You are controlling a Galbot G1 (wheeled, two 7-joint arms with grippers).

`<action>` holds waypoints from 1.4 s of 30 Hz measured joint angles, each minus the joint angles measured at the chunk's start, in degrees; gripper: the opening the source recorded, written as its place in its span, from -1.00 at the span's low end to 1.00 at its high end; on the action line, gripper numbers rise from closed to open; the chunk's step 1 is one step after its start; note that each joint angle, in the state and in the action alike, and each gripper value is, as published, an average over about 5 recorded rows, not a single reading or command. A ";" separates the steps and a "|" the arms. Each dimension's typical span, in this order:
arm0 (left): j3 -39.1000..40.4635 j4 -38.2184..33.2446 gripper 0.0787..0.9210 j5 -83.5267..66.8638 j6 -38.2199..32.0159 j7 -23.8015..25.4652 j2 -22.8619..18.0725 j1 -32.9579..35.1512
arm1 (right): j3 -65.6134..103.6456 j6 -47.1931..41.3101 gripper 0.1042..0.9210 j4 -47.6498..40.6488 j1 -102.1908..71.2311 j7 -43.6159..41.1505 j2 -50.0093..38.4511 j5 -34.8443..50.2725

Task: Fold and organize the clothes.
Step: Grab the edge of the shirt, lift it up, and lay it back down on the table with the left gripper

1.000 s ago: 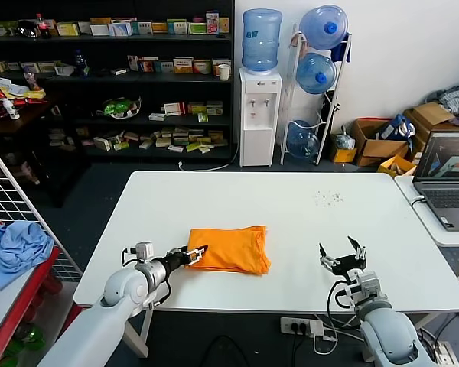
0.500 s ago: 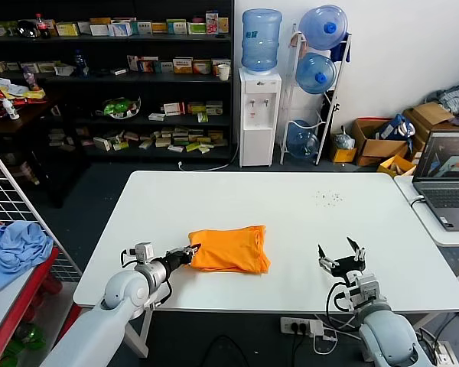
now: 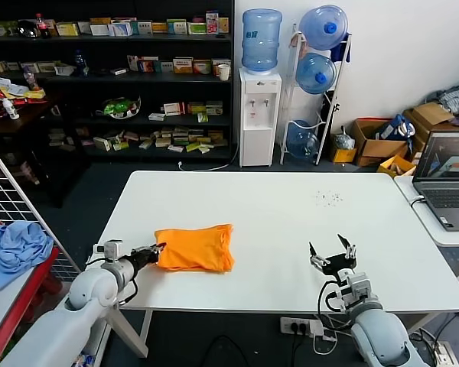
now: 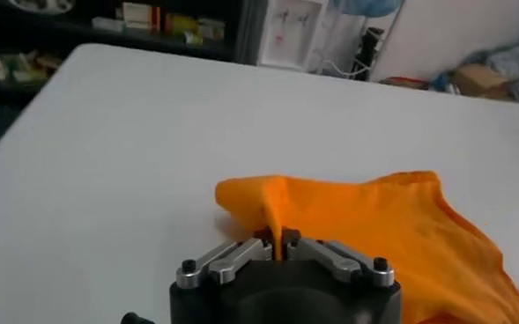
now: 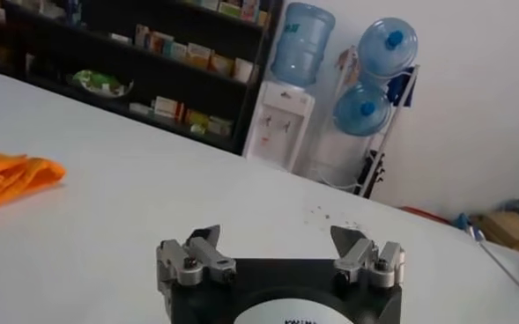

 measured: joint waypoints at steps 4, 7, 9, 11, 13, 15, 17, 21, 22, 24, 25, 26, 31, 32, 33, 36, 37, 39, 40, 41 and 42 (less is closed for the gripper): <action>-1.50 0.76 -0.87 2.42 -0.20 -0.49 4.46 -0.24 | -0.65 0.03 0.76 0.27 0.39 0.00 0.00 -0.03; -2.22 1.81 -0.87 4.97 -0.61 -0.64 7.86 -0.67 | -1.16 0.05 0.76 0.44 0.77 0.00 -0.01 -0.03; -2.51 2.77 -0.87 7.05 -1.05 -0.64 10.08 -1.03 | -1.50 0.06 0.76 0.49 1.05 -0.01 0.00 -0.03; -2.70 3.89 -0.87 9.33 -1.64 -0.57 12.21 -1.45 | -1.86 0.08 0.76 0.46 1.36 -0.03 0.03 -0.01; -2.78 5.15 -0.87 11.72 -2.36 -0.43 14.20 -1.91 | -2.18 0.08 0.76 0.37 1.65 -0.04 0.07 0.02; -2.79 6.55 -0.87 14.25 -3.22 -0.22 16.06 -2.41 | -2.44 0.10 0.76 0.23 1.91 -0.05 0.12 0.06; -2.79 7.97 -0.87 16.82 -4.20 0.01 17.72 -2.92 | -2.70 0.13 0.76 0.06 2.18 -0.06 0.18 0.09; -2.61 10.80 -0.87 21.74 -6.25 0.32 20.18 -4.12 | -3.18 0.19 0.76 -0.35 2.66 -0.06 0.35 0.01; -2.49 11.47 -0.87 22.78 -6.67 0.33 20.65 -4.49 | -3.27 0.21 0.76 -0.42 2.73 -0.05 0.41 -0.04; -2.17 12.54 -0.87 24.45 -7.32 0.30 21.40 -5.26 | -3.41 0.25 0.76 -0.48 2.79 -0.02 0.55 -0.18; -1.99 12.91 -0.87 25.11 -7.55 0.27 21.68 -5.59 | -3.45 0.27 0.76 -0.49 2.80 0.01 0.63 -0.26; -1.81 13.14 -0.87 25.65 -7.72 0.22 21.90 -5.86 | -3.49 0.28 0.76 -0.47 2.79 0.05 0.72 -0.36; -1.26 12.99 -0.87 27.07 -7.95 -0.35 22.13 -6.40 | -3.46 0.33 0.76 -0.13 2.42 0.19 1.14 -0.90; -1.21 12.72 -0.87 27.13 -7.91 -0.53 22.03 -6.42 | -3.38 0.37 0.76 -0.03 2.28 0.20 1.19 -1.03; -1.18 12.39 -0.87 27.12 -7.86 -0.74 21.87 -6.38 | -3.29 0.41 0.76 0.09 2.12 0.21 1.23 -1.16; -1.15 11.08 -0.87 26.77 -7.72 -1.51 20.92 -5.99 | -2.94 0.56 0.76 0.42 1.57 0.21 1.24 -1.56; -1.13 10.58 -0.87 26.58 -7.70 -1.83 20.49 -5.75 | -2.82 0.62 0.76 0.53 1.36 0.21 1.24 -1.67; -1.02 9.51 -0.87 26.16 -7.64 -2.50 19.52 -5.16 | -2.56 0.74 0.76 0.79 0.88 0.20 1.22 -1.88; -0.94 8.93 -0.87 25.91 -7.61 -2.86 19.00 -4.81 | -2.41 0.82 0.76 0.91 0.62 0.20 1.21 -1.98; -0.83 8.30 -0.87 25.63 -7.57 -3.23 18.49 -4.43 | -2.25 0.90 0.76 1.04 0.35 0.19 1.17 -2.07; -0.72 7.61 -0.87 25.32 -7.52 -3.59 17.98 -4.02 | -2.07 0.98 0.76 1.16 0.08 0.19 1.13 -2.16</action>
